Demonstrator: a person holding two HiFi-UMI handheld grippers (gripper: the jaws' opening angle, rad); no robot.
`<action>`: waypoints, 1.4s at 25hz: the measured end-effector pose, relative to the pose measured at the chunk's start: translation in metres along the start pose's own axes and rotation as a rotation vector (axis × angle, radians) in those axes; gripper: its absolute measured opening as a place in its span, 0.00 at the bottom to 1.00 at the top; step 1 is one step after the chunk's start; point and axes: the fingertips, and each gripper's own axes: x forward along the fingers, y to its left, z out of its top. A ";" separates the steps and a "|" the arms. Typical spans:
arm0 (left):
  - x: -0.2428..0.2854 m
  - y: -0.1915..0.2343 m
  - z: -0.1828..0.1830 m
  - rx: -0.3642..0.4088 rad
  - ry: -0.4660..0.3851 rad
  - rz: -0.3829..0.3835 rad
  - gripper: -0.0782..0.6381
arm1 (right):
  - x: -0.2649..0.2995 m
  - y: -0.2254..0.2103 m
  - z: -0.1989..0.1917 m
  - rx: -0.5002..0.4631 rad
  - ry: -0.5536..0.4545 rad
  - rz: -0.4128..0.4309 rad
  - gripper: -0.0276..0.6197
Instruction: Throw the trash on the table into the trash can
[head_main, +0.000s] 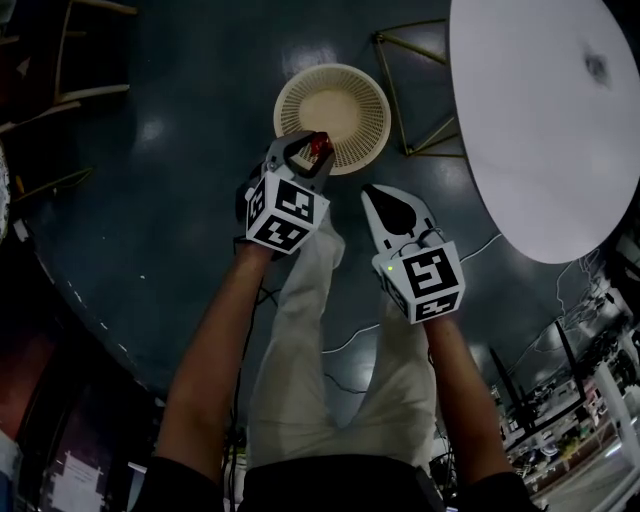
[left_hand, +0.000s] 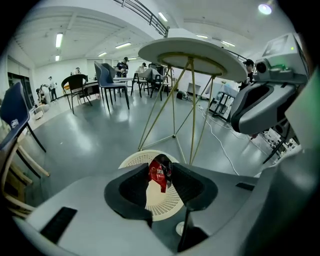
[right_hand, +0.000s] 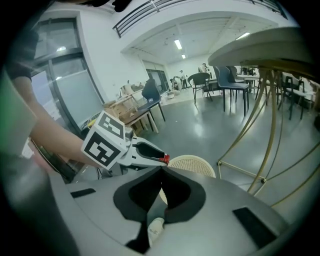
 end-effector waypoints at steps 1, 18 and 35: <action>0.004 0.000 -0.003 0.000 0.002 -0.003 0.33 | 0.001 -0.002 -0.002 0.001 0.002 -0.003 0.07; 0.048 0.019 -0.026 -0.122 -0.008 0.004 0.42 | 0.029 -0.021 -0.018 0.008 0.026 -0.026 0.07; -0.011 0.011 0.026 -0.121 -0.089 -0.024 0.31 | -0.006 -0.009 0.032 -0.038 -0.018 -0.036 0.07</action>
